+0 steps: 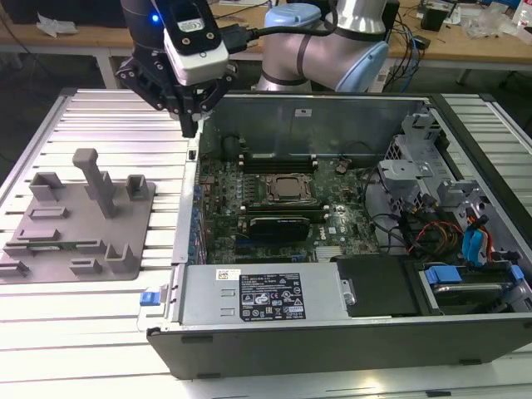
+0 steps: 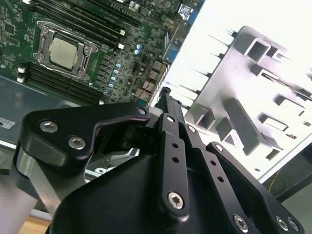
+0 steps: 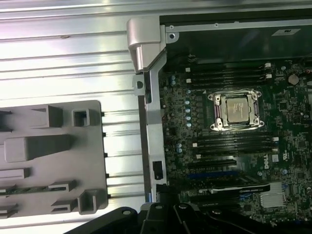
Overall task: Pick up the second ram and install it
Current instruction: 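Reach for the second ram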
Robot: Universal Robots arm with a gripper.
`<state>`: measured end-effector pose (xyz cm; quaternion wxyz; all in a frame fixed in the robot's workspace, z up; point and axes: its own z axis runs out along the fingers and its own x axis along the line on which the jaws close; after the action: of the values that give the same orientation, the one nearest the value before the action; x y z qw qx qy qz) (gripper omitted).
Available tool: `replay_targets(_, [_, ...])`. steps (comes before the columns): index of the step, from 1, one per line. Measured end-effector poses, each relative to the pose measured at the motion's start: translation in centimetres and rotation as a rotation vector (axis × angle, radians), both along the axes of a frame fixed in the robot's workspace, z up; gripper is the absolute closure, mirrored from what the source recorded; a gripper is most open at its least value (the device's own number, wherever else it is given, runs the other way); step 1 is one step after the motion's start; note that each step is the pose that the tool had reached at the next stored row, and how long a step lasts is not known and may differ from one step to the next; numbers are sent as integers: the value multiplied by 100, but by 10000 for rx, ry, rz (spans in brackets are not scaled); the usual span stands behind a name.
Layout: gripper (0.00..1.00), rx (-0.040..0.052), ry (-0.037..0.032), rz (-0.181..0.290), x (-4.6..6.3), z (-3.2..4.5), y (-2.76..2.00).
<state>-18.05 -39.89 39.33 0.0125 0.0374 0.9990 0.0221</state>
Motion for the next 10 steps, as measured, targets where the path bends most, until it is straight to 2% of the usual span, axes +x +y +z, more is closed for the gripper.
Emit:
replay_targets(2, [92, 0, 0, 1, -23, 0, 0])
replay_targets(6, [92, 0, 0, 1, -168, 0, 0])
replay_targets(10, [92, 0, 0, 1, -251, 0, 0])
